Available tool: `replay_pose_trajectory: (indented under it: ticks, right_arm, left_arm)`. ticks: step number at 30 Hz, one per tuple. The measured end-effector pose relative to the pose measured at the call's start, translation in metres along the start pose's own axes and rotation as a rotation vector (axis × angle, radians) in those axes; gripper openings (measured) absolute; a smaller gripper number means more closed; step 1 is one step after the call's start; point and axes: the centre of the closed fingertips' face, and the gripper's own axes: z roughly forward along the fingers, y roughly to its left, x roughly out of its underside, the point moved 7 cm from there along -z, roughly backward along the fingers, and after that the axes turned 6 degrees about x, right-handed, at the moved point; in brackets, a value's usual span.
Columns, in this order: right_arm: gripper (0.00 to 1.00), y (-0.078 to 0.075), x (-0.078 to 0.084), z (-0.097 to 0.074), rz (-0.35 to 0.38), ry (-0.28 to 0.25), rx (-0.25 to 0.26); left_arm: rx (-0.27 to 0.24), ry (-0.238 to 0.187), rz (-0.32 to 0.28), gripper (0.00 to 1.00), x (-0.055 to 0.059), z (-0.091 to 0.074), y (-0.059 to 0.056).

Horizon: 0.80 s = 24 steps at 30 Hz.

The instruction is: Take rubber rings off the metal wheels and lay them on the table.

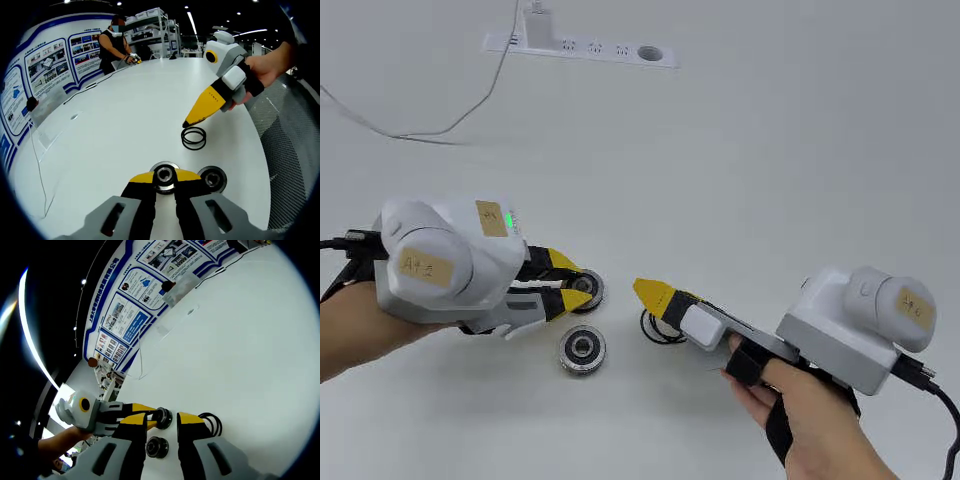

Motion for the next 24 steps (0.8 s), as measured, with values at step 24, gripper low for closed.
replay_pose_trajectory:
  ticks: [24]
  right_arm:
    - [0.5, 0.02, 0.019, 0.034, 0.062, 0.09, -0.092]
  left_arm:
    - [0.024, 0.013, 0.032, 0.14, -0.001, 0.0, 0.0]
